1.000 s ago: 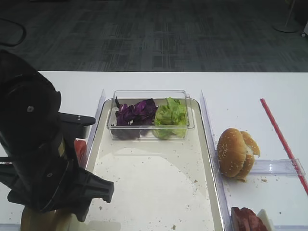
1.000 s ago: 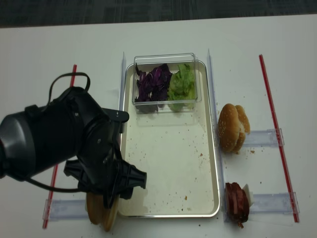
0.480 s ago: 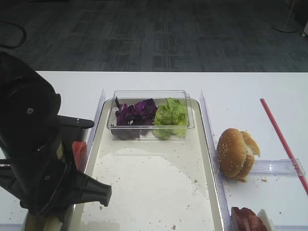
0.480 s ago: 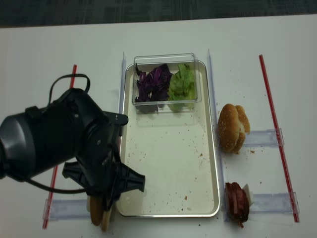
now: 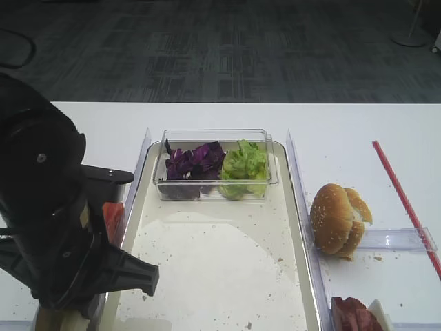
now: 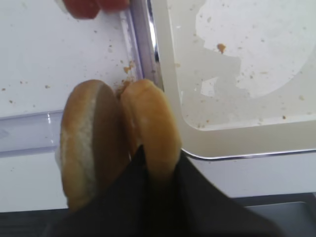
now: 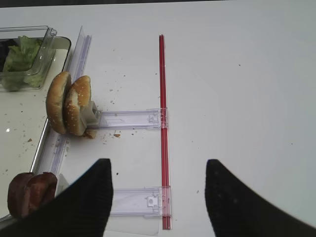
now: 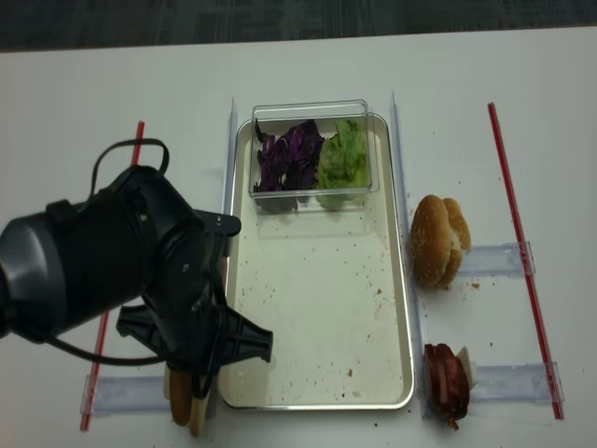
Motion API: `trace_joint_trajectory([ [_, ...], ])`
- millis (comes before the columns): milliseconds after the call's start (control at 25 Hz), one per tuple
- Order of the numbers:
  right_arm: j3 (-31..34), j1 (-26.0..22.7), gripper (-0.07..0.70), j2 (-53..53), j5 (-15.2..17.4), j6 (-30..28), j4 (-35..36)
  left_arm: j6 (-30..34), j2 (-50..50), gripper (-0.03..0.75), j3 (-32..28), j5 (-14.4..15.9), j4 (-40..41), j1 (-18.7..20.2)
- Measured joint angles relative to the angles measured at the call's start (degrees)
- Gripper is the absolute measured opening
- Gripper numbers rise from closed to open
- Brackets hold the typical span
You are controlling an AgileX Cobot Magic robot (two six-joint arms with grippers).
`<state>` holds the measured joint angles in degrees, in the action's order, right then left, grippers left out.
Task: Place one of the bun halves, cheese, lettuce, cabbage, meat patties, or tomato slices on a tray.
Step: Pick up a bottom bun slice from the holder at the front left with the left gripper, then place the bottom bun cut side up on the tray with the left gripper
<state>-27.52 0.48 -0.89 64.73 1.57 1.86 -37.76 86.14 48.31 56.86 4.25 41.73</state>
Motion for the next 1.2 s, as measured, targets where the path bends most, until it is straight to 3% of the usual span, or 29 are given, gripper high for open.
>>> trace_joint_trajectory([
  [360, 0.0, 0.0, 0.445, 0.0, 0.0, 0.0, 0.0, 0.94, -5.49, 0.044, 0.95, 0.64, -0.09, 0.0],
  [680, 0.0, 0.0, 0.445, 0.0, 0.0, 0.0, 0.0, 1.15, -8.19, 0.043, 6.31, 2.61, 0.25, 0.0],
  [920, 0.0, 0.0, 0.445, 0.0, 0.0, 0.0, 0.0, 1.24, -8.19, 0.043, 8.04, 2.49, 0.97, 0.0],
  [1080, 0.0, 0.0, 0.445, 0.0, 0.0, 0.0, 0.0, 1.81, -8.19, 0.041, 8.04, -0.13, -0.32, 0.0],
  [1200, 0.0, 0.0, 0.445, 0.0, 0.0, 0.0, 0.0, 5.53, -8.19, 0.041, 8.04, -5.31, -5.81, 0.0],
])
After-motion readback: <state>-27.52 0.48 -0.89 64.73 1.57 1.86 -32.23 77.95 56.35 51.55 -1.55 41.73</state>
